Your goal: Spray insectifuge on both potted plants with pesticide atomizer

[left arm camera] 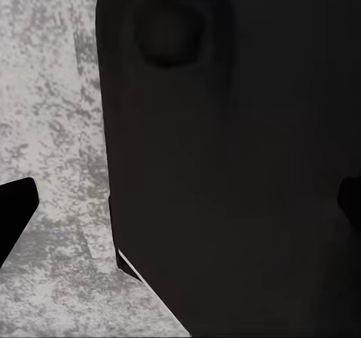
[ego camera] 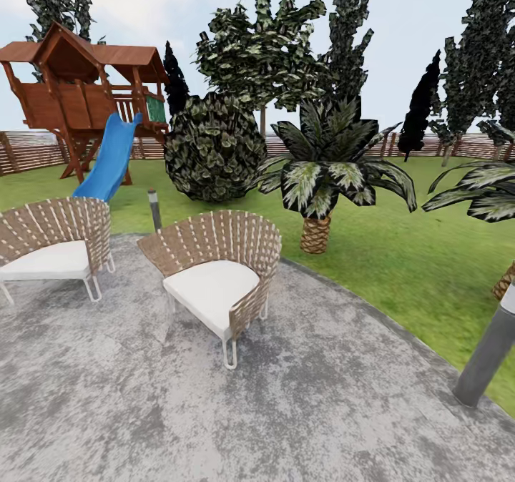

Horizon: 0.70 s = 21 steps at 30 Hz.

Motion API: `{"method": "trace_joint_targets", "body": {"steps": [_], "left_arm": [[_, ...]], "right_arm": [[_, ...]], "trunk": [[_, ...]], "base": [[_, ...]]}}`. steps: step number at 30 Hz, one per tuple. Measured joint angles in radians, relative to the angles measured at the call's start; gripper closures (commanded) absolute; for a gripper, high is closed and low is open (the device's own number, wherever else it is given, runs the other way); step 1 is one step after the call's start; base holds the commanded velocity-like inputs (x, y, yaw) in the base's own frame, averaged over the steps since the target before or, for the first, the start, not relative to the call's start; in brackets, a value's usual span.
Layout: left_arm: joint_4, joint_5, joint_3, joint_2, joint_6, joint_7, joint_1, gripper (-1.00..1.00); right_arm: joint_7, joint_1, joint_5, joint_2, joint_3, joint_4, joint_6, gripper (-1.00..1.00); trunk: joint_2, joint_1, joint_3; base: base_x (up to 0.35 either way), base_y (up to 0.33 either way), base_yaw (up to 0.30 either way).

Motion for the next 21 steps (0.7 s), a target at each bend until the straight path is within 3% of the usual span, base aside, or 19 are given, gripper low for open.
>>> {"method": "trace_joint_targets", "body": {"steps": [10, 21], "left_arm": [[-0.003, 0.002, 0.001, -0.009, -0.001, -0.001, -0.001, -1.0], [-0.027, 0.001, -0.003, -0.011, -0.018, 0.002, -0.002, -1.0]], "right_arm": [[0.001, -0.027, 0.002, 0.041, -0.001, -0.043, -0.012, -1.0], [-0.005, -0.03, 0.002, 0.036, -0.003, -0.07, -0.067, -1.0]], "trunk": [[0.0, 0.0, 0.0], [0.0, 0.0, 0.0]], "base": [[0.0, 0.0, 0.0], [0.0, 0.0, 0.0]]}}
